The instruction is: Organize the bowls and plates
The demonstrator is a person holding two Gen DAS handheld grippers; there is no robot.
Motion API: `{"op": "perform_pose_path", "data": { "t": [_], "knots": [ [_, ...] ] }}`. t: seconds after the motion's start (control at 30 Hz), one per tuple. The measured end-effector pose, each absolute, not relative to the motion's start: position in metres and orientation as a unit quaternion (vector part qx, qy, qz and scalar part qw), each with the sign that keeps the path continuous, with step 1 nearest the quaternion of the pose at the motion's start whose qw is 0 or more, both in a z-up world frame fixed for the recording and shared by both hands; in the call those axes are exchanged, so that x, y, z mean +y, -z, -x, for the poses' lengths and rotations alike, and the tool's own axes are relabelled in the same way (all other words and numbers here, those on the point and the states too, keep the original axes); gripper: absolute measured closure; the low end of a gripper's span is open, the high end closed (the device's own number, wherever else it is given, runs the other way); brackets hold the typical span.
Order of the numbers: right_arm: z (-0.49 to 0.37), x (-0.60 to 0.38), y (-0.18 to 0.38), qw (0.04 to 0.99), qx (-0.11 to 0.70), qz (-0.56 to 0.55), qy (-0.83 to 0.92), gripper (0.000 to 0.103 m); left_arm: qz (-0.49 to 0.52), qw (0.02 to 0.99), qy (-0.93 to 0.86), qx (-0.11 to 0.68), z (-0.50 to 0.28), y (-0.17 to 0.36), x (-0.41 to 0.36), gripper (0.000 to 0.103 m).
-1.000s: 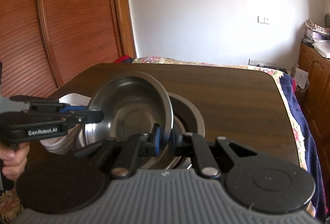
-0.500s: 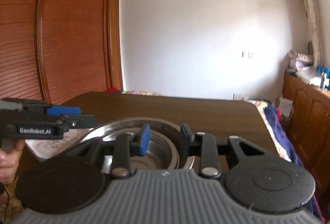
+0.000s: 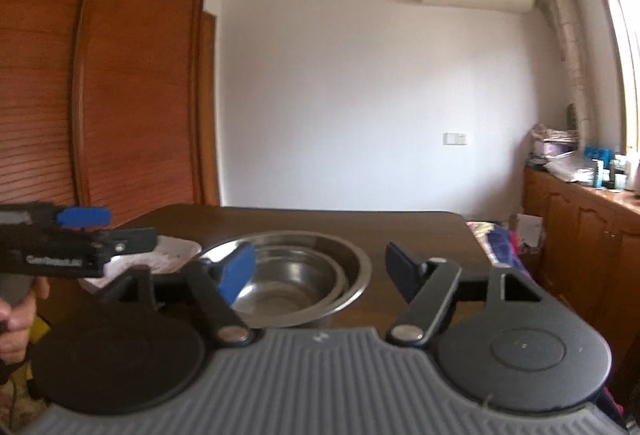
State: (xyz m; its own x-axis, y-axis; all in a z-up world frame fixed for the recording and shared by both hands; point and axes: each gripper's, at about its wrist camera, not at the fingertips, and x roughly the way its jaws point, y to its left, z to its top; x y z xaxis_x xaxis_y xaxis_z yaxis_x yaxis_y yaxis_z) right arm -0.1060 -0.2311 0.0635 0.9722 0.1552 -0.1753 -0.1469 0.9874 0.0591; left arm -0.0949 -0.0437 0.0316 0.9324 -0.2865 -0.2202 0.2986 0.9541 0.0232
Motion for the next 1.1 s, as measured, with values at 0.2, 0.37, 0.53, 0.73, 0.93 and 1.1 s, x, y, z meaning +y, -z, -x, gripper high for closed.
{"op": "perform_pose_path", "data": {
  "t": [0.2,0.37,0.53,0.73,0.93,1.1],
  "knots": [
    [0.100,-0.239,-0.059,0.993,0.081,-0.045,-0.068,0.000,-0.021,0.982,0.149,0.114,0.088,-0.024,-0.043,0.000],
    [0.088,-0.241,-0.049,0.995,0.088,-0.025,-0.042,0.000,-0.019,0.980,0.158,0.117,0.075,-0.019,-0.049,0.000],
    [0.076,-0.247,-0.045,0.993,0.100,-0.042,-0.053,0.000,-0.013,0.978,0.165,0.125,0.059,-0.018,-0.053,0.000],
    [0.062,-0.248,-0.040,0.990,0.116,-0.063,-0.058,0.000,-0.005,0.975,0.171,0.141,0.045,-0.016,-0.059,0.002],
    [0.050,-0.243,-0.035,0.986,0.137,-0.070,-0.059,0.011,-0.008,0.975,0.164,0.152,0.035,-0.012,-0.066,0.012],
    [0.044,-0.241,-0.031,0.983,0.157,-0.077,-0.060,0.017,-0.007,0.973,0.166,0.161,0.031,-0.010,-0.071,0.019]
  ]
}}
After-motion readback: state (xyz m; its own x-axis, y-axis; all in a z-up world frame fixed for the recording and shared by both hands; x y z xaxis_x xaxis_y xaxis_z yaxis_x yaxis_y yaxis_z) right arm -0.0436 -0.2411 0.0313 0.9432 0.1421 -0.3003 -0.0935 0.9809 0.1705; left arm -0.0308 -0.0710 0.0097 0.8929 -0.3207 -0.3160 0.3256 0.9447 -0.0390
